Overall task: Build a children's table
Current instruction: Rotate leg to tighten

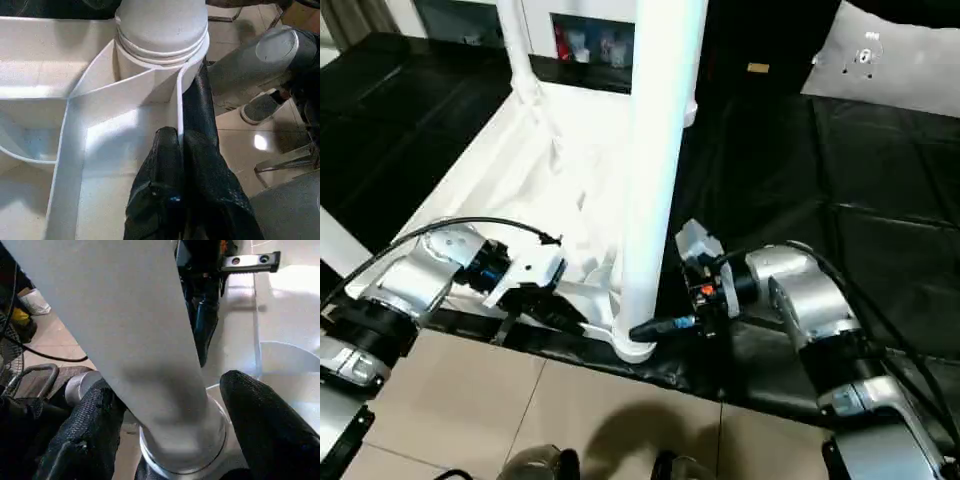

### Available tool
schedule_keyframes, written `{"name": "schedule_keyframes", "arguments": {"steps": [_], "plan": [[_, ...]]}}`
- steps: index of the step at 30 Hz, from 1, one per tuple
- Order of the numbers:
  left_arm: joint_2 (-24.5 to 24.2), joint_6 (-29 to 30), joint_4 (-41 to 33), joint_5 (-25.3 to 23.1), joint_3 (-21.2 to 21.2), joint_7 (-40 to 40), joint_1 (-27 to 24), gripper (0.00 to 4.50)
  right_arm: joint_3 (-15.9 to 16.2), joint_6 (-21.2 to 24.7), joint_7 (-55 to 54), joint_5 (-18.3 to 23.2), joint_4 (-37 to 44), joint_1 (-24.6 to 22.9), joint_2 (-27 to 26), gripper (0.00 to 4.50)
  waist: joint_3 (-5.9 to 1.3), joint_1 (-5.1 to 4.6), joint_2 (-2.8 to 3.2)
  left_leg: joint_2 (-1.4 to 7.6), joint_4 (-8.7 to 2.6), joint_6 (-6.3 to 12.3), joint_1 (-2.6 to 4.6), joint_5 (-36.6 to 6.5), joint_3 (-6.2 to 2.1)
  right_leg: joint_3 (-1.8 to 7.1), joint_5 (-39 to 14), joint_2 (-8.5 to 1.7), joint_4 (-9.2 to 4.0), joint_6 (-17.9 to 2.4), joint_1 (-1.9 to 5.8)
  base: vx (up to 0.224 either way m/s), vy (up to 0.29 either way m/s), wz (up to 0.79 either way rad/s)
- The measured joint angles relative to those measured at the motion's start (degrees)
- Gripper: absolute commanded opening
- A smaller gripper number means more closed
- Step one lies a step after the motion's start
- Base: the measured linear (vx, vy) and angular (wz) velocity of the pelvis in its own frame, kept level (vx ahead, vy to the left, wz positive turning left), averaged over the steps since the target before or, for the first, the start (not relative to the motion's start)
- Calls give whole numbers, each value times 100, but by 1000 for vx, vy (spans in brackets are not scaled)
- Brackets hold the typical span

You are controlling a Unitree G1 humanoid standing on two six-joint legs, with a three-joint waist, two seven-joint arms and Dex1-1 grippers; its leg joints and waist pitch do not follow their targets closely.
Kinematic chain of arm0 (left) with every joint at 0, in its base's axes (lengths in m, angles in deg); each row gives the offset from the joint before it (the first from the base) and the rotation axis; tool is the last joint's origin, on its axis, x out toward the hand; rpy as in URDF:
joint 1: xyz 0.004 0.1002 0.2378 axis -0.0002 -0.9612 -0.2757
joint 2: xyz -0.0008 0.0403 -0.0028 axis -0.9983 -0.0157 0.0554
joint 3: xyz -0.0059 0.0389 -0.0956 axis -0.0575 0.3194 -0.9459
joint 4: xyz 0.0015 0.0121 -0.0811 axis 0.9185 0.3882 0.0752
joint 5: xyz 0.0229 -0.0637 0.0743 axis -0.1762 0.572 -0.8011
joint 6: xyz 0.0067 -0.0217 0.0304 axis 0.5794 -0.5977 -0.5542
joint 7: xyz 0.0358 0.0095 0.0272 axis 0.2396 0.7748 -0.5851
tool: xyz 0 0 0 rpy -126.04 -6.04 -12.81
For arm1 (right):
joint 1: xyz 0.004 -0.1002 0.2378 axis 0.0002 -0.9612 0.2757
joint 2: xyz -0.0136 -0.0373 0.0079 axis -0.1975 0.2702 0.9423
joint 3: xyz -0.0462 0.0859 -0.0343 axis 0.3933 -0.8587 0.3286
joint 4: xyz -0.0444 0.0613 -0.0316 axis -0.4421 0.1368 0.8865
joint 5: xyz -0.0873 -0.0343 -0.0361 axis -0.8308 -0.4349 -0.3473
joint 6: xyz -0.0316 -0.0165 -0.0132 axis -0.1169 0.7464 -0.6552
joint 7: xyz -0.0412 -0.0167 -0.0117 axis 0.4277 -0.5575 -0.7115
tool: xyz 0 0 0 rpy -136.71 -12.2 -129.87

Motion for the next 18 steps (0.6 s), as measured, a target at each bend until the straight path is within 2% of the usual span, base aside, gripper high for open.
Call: {"name": "schedule_keyframes", "arguments": {"steps": [10,15,18], "plan": [[43,-59,87,-11,-21,-34,37,0,45,147,55,28,16,-3,-65,233,0,-5,-15,0,2,0,1,0,0,0,-1,-1,1,2,1,0,0,0],[64,473,20,28,-204,193,1,0,-350,543,-691,198,649,-534,-225,222,1,-27,-13,1,1,-9,11,6,1,1,-4,0,6,7,2,0,0,0],[90,736,-3,0,-295,442,-13,0,-476,691,-1158,188,831,-635,-301,220,2,-93,-12,1,0,-22,19,14,0,2,0,0,5,9,8,0,0,0]]}}
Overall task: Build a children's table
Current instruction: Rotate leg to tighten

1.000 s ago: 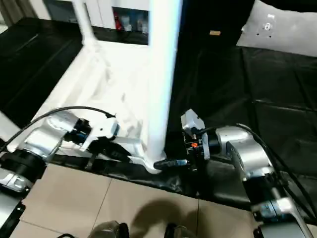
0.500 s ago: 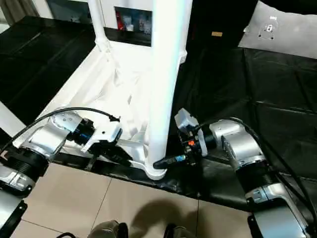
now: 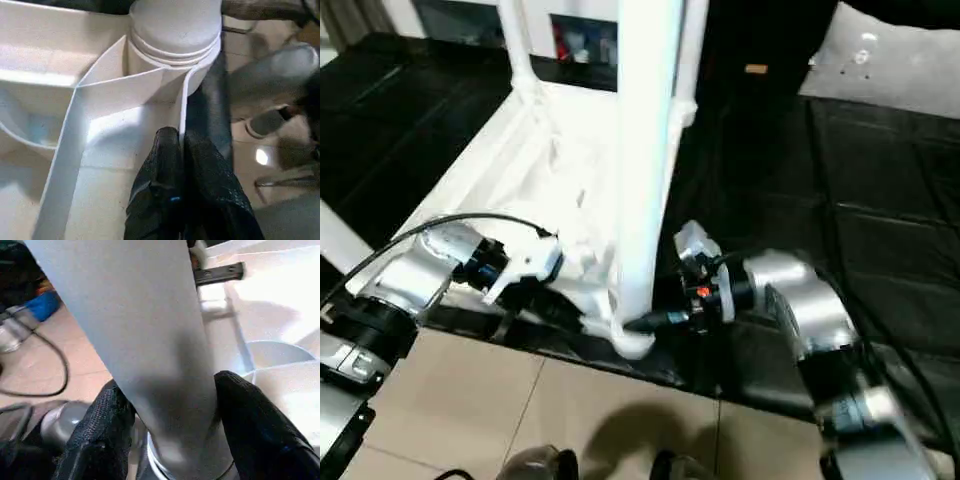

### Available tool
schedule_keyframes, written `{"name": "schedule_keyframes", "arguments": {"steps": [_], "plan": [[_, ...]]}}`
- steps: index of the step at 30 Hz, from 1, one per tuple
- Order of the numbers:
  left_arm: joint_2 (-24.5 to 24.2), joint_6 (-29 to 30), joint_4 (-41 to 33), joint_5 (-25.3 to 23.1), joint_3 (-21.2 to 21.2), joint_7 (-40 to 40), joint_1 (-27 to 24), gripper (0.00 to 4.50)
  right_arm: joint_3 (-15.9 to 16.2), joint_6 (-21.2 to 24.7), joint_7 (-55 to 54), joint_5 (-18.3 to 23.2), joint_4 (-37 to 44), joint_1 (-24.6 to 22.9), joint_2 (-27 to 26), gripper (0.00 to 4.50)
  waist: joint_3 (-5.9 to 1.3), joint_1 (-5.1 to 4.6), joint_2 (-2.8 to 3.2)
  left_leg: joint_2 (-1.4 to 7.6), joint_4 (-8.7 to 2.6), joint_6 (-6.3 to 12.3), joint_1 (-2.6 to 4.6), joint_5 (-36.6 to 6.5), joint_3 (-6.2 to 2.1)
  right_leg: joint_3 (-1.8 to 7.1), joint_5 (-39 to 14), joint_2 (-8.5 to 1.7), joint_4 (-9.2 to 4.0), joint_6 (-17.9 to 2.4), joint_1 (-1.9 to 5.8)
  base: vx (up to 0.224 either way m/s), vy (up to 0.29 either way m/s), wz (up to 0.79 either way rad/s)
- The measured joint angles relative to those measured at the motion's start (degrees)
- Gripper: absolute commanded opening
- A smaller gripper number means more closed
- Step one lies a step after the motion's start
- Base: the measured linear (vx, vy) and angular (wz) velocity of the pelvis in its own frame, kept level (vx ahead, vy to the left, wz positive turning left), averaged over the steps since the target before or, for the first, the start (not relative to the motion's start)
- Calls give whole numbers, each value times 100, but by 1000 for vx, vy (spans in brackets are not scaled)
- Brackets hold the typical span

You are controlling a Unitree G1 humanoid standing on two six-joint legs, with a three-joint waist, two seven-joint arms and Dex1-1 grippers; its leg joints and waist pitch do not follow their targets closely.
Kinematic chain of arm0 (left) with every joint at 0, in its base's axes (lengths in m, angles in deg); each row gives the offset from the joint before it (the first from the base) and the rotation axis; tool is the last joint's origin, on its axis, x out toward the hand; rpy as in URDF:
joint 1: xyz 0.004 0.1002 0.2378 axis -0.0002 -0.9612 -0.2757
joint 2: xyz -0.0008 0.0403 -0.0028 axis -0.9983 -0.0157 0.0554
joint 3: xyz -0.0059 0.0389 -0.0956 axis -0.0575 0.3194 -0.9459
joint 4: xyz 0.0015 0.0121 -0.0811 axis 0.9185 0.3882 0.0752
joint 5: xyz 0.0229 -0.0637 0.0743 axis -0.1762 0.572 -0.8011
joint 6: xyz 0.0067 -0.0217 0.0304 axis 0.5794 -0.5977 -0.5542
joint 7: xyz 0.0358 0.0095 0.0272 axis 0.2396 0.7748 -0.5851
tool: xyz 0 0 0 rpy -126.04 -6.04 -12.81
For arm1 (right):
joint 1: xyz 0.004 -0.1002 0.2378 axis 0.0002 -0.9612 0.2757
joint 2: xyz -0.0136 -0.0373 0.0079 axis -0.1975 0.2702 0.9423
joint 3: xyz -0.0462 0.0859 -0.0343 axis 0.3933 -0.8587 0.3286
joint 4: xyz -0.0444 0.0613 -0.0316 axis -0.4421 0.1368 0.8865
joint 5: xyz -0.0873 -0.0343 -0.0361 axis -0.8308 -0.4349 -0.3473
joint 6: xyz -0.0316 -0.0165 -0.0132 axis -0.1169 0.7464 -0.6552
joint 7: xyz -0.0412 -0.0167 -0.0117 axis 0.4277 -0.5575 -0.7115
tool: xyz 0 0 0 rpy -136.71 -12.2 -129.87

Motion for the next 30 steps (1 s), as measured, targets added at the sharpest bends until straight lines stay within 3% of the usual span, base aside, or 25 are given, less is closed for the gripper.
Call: {"name": "schedule_keyframes", "arguments": {"steps": [3,7,10,16,19,20,21,22,30], "plan": [[60,486,-40,-37,-226,566,-52,0,-321,141,-975,-145,246,-211,-377,218,3,-113,2,0,-2,-25,26,-5,-1,0,1,1,-3,2,20,0,0,0],[463,1144,-152,-192,-538,1648,-48,0,-806,394,-2774,-548,484,-273,-1045,212,8,-400,-7,-1,-6,-38,43,-10,-1,0,1,2,-17,3,35,0,0,0],[770,1454,-205,-234,-680,2343,-37,0,-998,455,-3854,-775,542,-235,-1470,209,8,-462,-8,-1,-24,-40,46,-12,-2,0,-1,5,-18,5,32,0,0,0],[1369,1909,-259,-471,-853,3554,64,0,-1177,426,-5831,-1441,445,27,-2309,202,7,-495,-6,0,-44,-13,42,4,-4,0,-9,14,-22,6,21,0,0,0],[1628,2061,-339,-560,-868,3966,66,0,-1192,398,-6450,-1672,407,95,-2479,202,7,-495,-6,-1,-44,-7,31,-1,-3,1,-7,12,-40,3,21,0,0,0],[1662,2088,-367,-563,-858,4020,66,0,-1192,373,-6533,-1696,407,95,-2497,202,7,-495,-5,-1,-44,-5,25,-4,-2,0,-7,12,-43,3,20,0,0,0],[1667,2106,-397,-564,-832,4049,66,0,-1192,349,-6581,-1715,413,86,-2509,252,7,-495,-6,-2,-44,-2,19,-6,-2,0,-6,12,-44,2,17,0,0,0],[1667,2112,-428,-565,-803,4062,63,0,-1192,311,-6613,-1716,437,55,-2517,265,7,-491,-6,-1,-44,1,13,-8,-2,0,-3,12,-45,-3,14,0,0,0],[1426,1905,-550,-570,-665,3804,-3,0,-1158,36,-5878,-1443,491,-194,-2176,324,8,-483,-5,-1,-44,8,-2,-12,-2,0,9,12,-45,-24,0,0,0,0]]}}
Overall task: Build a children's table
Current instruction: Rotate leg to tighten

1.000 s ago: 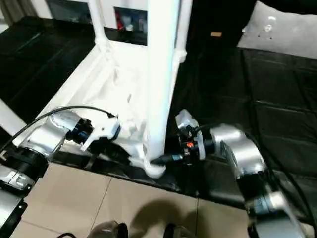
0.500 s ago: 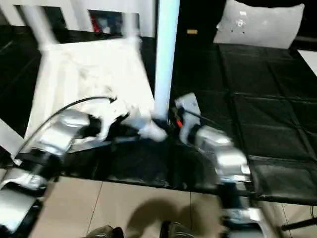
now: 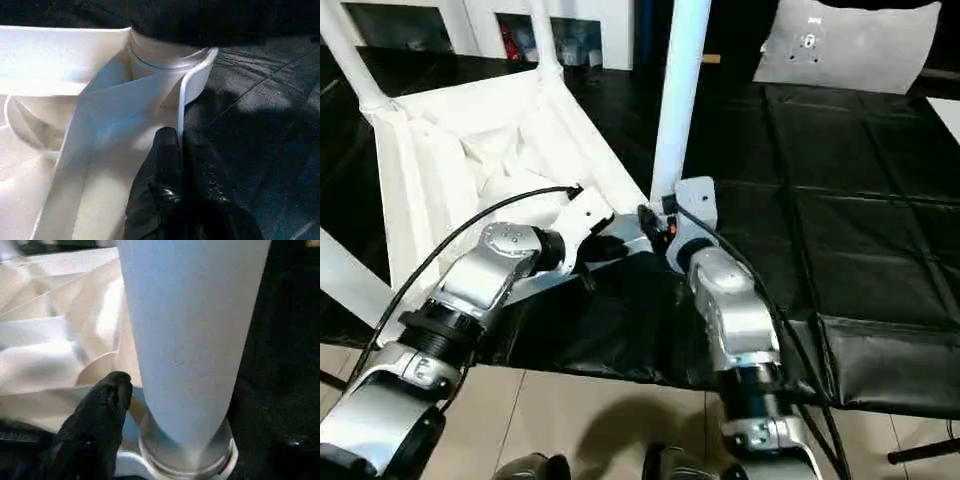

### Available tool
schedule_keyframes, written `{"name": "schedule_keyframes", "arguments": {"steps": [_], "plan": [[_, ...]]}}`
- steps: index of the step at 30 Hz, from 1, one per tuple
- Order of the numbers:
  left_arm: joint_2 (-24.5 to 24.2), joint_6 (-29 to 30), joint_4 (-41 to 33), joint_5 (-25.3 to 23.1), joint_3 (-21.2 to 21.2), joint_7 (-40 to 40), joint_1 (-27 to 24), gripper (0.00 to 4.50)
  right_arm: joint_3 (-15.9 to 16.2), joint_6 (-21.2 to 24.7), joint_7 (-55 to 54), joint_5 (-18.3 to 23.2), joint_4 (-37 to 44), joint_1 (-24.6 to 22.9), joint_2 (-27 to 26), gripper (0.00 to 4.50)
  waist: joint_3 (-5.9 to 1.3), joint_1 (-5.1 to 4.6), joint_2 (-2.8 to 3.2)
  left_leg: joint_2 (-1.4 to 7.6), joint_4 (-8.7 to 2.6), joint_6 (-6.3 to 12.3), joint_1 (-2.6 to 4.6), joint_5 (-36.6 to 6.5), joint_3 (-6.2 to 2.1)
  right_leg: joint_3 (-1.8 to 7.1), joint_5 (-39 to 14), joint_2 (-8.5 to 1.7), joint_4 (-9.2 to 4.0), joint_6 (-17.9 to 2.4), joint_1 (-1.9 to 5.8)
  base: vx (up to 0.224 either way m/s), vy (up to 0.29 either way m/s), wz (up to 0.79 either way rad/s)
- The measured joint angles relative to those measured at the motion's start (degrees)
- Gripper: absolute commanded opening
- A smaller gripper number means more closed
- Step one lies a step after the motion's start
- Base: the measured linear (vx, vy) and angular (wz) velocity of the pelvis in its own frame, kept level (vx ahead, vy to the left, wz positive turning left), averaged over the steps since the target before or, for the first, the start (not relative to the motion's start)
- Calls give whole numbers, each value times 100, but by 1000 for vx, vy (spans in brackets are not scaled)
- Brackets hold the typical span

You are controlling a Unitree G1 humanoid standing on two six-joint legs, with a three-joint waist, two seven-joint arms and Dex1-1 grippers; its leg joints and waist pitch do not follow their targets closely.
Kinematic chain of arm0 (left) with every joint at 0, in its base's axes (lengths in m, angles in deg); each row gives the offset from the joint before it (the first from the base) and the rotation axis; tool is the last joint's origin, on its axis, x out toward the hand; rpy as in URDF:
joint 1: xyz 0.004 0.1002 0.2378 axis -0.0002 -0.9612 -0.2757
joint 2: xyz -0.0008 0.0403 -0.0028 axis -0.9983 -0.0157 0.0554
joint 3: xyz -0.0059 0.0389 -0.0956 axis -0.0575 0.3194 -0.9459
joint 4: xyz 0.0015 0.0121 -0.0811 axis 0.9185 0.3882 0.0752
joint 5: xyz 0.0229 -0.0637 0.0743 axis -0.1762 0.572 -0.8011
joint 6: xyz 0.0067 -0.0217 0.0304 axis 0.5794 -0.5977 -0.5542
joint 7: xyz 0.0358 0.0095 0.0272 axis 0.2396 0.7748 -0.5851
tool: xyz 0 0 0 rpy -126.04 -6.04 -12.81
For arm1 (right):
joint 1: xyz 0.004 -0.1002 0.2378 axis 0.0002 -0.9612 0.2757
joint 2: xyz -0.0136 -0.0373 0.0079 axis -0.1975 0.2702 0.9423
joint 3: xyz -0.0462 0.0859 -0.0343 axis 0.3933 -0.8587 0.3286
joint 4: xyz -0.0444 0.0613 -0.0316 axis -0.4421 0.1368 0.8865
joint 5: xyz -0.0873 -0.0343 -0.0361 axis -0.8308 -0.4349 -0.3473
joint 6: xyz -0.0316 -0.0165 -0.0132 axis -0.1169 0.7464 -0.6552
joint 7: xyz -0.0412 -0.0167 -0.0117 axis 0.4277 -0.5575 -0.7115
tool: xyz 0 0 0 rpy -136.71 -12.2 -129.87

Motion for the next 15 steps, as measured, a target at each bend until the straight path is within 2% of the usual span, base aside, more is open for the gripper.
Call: {"name": "schedule_keyframes", "arguments": {"steps": [5,6,12,14,15], "plan": [[-424,-493,18,158,58,-733,-103,0,-16,-89,1383,566,57,-271,750,356,3,12,4,0,0,2,-11,0,0,0,0,0,4,0,-12,0,0,0],[-512,-652,49,165,87,-875,-113,0,-3,-104,1711,675,61,-290,887,381,4,18,6,0,0,2,-12,1,0,0,1,0,4,-1,-14,0,0,0],[-979,-1440,179,267,346,-1949,-149,0,232,-414,3473,986,64,-289,1763,412,5,173,8,1,7,1,-8,2,0,-1,1,-1,9,-2,-10,0,0,0],[-1093,-1605,215,312,399,-2286,-154,0,270,-486,3843,1040,-11,-260,1949,438,5,245,8,1,11,1,-10,2,0,-1,2,-2,10,-3,-10,0,0,0],[-1181,-1721,240,351,436,-2549,-153,0,391,-534,4207,1073,-83,-203,2130,444,5,281,9,1,13,2,-12,2,2,-1,2,-4,10,-4,-10,0,0,0]]}}
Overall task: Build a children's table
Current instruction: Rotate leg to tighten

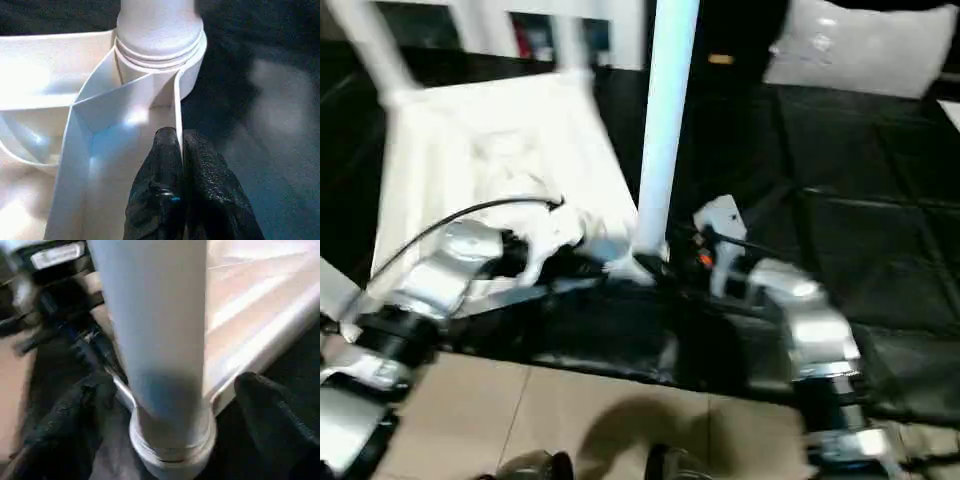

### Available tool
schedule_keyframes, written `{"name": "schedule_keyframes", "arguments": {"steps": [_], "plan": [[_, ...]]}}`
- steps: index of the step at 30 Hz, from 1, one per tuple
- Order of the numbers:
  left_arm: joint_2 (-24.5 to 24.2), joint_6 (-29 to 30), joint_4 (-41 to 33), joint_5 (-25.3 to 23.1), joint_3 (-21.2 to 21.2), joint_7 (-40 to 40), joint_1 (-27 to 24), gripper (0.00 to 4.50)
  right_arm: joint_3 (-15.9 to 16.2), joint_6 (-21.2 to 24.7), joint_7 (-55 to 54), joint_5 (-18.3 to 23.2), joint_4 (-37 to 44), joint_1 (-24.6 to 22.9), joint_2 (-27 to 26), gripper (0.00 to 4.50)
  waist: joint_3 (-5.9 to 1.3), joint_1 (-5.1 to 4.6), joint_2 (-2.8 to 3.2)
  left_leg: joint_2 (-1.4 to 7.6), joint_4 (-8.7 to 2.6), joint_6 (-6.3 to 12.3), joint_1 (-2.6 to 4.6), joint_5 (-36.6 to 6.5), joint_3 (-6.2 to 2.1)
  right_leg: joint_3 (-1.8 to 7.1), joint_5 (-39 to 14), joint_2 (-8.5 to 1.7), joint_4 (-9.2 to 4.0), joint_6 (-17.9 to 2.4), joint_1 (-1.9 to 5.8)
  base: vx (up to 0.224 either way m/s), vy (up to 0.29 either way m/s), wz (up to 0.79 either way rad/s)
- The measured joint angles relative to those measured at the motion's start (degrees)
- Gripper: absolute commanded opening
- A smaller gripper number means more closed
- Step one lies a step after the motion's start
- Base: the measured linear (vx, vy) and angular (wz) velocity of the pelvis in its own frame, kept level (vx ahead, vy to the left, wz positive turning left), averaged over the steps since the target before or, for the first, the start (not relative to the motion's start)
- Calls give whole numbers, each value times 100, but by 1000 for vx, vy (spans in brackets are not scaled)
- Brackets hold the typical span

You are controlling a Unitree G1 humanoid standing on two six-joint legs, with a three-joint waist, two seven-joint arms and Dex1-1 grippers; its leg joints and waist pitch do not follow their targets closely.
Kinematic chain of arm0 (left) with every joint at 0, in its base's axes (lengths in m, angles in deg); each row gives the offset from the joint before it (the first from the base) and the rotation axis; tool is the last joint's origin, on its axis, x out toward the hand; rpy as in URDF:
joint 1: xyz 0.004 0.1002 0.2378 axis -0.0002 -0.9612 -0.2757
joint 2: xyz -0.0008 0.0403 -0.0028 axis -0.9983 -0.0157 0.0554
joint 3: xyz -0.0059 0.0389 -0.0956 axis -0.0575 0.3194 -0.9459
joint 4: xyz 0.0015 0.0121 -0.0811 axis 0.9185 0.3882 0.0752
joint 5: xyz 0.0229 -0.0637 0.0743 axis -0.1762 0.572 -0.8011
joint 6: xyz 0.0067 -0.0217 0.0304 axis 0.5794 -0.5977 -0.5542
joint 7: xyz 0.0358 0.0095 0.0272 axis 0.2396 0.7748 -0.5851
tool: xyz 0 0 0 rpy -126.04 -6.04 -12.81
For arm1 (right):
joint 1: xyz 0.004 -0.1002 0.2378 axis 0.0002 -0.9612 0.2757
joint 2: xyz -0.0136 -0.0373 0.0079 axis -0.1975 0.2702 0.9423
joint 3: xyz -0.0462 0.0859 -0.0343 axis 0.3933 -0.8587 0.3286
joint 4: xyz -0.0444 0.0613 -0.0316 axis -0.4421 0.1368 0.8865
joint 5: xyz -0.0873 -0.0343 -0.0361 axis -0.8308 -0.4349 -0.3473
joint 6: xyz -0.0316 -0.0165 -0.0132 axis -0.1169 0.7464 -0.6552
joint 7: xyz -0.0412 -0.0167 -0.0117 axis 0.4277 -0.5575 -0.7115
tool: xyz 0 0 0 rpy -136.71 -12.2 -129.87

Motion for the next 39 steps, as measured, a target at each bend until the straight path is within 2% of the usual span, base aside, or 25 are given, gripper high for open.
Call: {"name": "schedule_keyframes", "arguments": {"steps": [5,15,17,25,31,35,39], "plan": [[-228,-373,35,74,196,-796,17,0,178,-11,1029,153,-163,189,425,444,-1,156,-1,0,6,4,3,-3,1,0,0,-3,7,0,3,0,0,0],[-334,-879,290,45,448,-1442,203,0,821,-194,2413,126,-520,500,765,444,-1,176,-2,0,21,3,4,-2,1,0,-3,-6,19,5,5,0,0,0],[-321,-911,292,43,463,-1477,206,0,851,-209,2478,126,-587,564,739,418,-2,193,-3,0,21,3,4,-2,1,0,-3,-6,19,4,5,0,0,0],[-286,-1018,320,35,539,-1570,249,0,934,-436,2593,121,-1064,816,482,373,-2,258,-4,0,21,4,3,-3,1,0,-2,-6,19,3,5,0,0,0],[-300,-1088,333,36,572,-1637,264,0,1126,-378,2774,122,-1240,929,377,330,-2,274,-3,1,22,4,3,-3,1,0,-2,-6,21,3,5,0,0,0],[-307,-1104,337,35,575,-1660,264,0,1134,-360,2846,123,-1285,970,374,315,-3,276,-6,1,23,4,3,-3,1,0,-2,-7,22,3,5,0,0,0],[-315,-1110,345,37,575,-1666,267,0,1144,-286,2914,132,-1308,976,330,277,-3,272,-5,1,23,4,4,-3,1,0,-2,-7,24,3,5,0,0,0]]}}
